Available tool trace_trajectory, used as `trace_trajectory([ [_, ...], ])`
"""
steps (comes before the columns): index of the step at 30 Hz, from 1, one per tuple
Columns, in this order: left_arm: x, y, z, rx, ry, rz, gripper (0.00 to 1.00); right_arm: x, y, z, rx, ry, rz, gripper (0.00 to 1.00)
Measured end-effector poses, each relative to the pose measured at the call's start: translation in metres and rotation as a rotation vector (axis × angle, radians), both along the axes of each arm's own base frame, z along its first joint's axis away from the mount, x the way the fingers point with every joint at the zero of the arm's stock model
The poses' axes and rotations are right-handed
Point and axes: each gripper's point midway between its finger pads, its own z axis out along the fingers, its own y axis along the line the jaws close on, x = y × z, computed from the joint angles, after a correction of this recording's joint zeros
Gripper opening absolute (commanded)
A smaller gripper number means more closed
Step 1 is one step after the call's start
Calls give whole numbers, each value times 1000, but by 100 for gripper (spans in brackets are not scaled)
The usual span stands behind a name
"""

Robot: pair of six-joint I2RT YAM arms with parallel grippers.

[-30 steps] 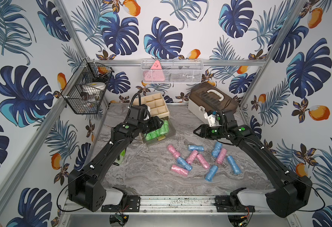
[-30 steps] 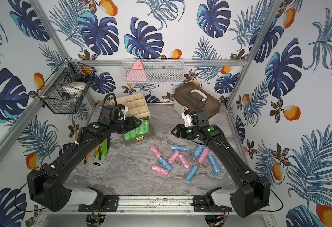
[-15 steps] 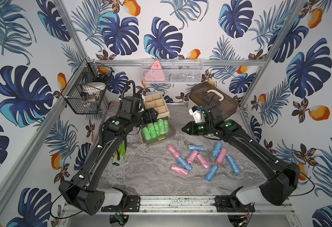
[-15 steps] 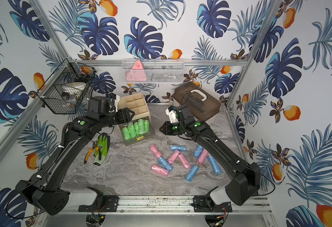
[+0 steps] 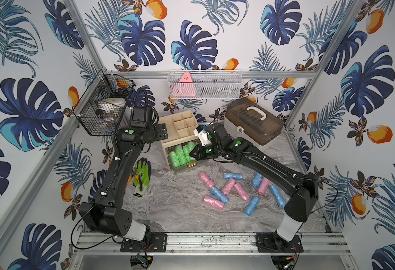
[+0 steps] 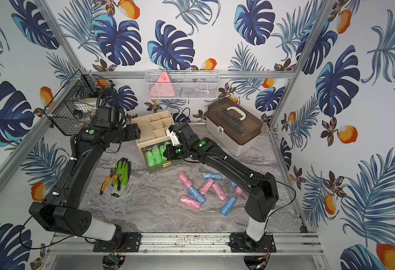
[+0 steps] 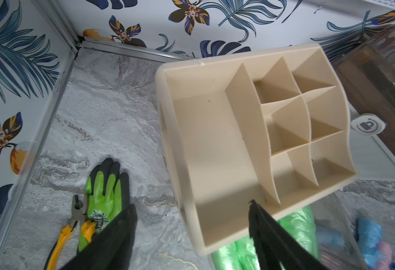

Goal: Sort the rolls of trash bags by color and place them into the drawer
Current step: Adjust the roll of trash bags in the drawer.

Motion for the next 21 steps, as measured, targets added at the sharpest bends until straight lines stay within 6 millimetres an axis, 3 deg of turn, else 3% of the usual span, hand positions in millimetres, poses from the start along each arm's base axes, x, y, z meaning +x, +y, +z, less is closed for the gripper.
trace_trajectory([
  [6, 9, 7, -18, -1, 45, 11, 78, 16, 12, -20, -55, -4, -20, 11],
  [12, 18, 6, -32, 4, 77, -7, 75, 31, 9, -44, -146, -8, -63, 10],
  [21, 24, 6, -47, 1, 110, -14, 72, 39, 8, -42, -175, -39, -78, 11],
])
